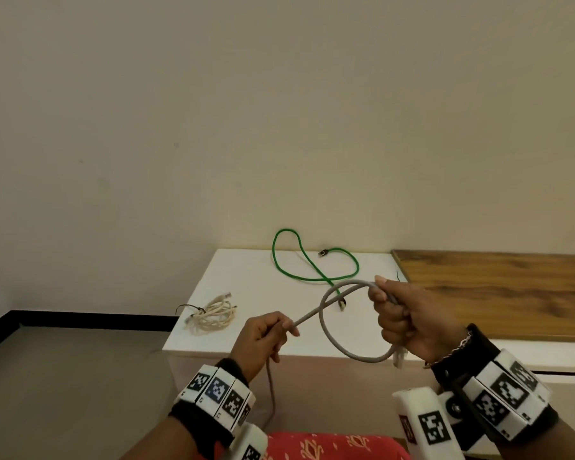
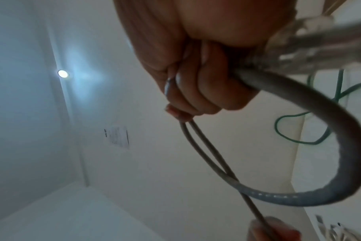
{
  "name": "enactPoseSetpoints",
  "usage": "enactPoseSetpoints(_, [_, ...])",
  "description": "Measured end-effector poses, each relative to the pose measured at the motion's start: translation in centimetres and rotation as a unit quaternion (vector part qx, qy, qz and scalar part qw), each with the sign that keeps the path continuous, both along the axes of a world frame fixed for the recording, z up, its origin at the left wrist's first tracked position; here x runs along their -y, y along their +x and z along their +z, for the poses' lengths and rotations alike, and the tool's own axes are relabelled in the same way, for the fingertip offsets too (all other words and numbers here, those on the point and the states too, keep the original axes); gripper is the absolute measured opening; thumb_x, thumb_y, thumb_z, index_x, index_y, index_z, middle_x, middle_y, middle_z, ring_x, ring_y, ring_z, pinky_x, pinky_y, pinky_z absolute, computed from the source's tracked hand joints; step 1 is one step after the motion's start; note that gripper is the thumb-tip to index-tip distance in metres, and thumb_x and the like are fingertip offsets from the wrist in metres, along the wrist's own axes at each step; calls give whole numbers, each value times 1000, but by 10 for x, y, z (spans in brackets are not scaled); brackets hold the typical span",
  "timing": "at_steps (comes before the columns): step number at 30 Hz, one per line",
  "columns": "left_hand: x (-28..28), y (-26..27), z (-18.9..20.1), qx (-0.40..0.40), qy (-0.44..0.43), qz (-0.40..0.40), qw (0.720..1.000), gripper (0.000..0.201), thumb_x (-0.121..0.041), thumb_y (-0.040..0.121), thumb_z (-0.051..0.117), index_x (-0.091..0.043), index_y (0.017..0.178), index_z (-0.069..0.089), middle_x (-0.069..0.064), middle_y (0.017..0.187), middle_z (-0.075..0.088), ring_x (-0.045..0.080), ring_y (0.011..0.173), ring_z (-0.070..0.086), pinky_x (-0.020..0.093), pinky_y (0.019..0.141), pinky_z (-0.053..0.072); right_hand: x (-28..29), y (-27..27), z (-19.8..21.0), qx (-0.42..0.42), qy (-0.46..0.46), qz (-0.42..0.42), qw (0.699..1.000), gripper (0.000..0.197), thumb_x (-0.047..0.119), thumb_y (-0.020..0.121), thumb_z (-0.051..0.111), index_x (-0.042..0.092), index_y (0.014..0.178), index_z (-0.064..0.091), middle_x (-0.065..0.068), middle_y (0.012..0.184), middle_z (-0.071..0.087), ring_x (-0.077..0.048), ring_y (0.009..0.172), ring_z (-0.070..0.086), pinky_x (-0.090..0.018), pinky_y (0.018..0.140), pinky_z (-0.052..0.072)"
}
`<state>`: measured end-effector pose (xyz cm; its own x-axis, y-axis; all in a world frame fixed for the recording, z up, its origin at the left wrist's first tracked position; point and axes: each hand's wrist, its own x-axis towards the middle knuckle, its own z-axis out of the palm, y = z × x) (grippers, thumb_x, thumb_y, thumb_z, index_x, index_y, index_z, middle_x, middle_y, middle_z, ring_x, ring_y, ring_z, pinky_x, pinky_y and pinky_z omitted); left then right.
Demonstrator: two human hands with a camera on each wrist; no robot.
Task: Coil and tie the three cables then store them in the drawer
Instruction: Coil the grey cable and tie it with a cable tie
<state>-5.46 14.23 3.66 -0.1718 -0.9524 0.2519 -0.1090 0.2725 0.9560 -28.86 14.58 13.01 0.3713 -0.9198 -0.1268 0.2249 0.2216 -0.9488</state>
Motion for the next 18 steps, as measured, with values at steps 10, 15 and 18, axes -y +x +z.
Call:
enactPoseSetpoints(10, [-1,17,-38,108,180,-109,972,26,-5,95,41,-13,79,59,-8,44,50,3,39,49,16,43,42,8,-28,14,138,32,7,990,41,32,36,91,16,52,56,9,32,25,-8,35,6,-13,26,20])
enactPoseSetpoints(15, [1,12,-17,315,-49,49,947,22,-35,87,38,-39,89,59,-12,78,63,8,72,60,22,66,44,8,-29,15,73,32,-38,996,28,32,82,51,14,63,43,9,32,27,-1,24,17,-12,28,16])
enactPoseSetpoints(18, [-2,1,-5,564,-210,46,797,34,-29,76,64,-24,108,57,-4,99,59,15,77,64,25,65,51,11,-25,10,55,28,-55,997,37,30,96,31,13,64,41,9,33,27,-1,24,20,-13,29,16])
